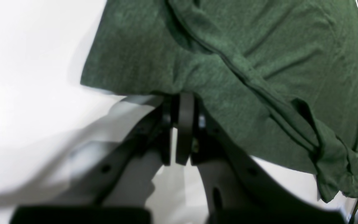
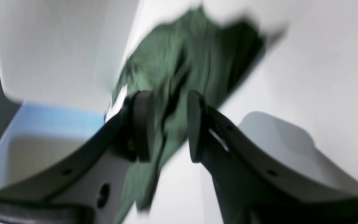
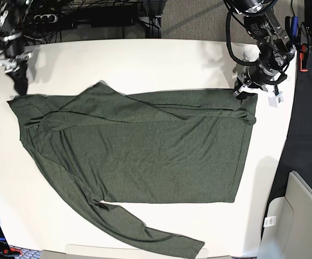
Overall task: Fold the T-shirt properly
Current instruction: 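Lower the collar edge onto the table and open both grippers, then move the right gripper back down to the shirt's shoulder corner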
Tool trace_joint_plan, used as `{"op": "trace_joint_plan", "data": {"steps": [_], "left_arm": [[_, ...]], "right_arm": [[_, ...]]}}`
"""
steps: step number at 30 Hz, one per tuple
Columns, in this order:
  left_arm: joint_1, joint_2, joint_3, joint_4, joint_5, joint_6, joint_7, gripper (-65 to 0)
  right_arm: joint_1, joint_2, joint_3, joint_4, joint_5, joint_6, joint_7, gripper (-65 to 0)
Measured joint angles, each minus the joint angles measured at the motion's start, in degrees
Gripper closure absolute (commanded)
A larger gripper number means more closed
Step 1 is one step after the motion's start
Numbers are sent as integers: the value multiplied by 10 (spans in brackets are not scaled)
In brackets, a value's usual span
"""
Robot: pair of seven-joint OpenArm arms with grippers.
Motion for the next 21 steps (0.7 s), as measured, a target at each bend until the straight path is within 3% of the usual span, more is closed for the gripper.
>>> {"op": "trace_joint_plan", "data": {"steps": [3,8,13,18,21], "left_arm": [[0,0,0,0,0,0,0,0],[0,0,0,-1,0,0,0,0],[5,0,0,-1,0,0,0,0],[12,0,0,-1,-6,-2,0,0],[12,5,0,-1,-6,-2,-3,0]], "right_arm": [[-34,-34,16,72,-49,-5,-5,-182],[-53,-24,59,151,-73,6,64,-182],[-54,-50,87,143,-132,-84,42,-182],[-27,-42,101,144,-165,-106,54,-182],[-10,-43,107,144,-195,-145,46,-184]]}}
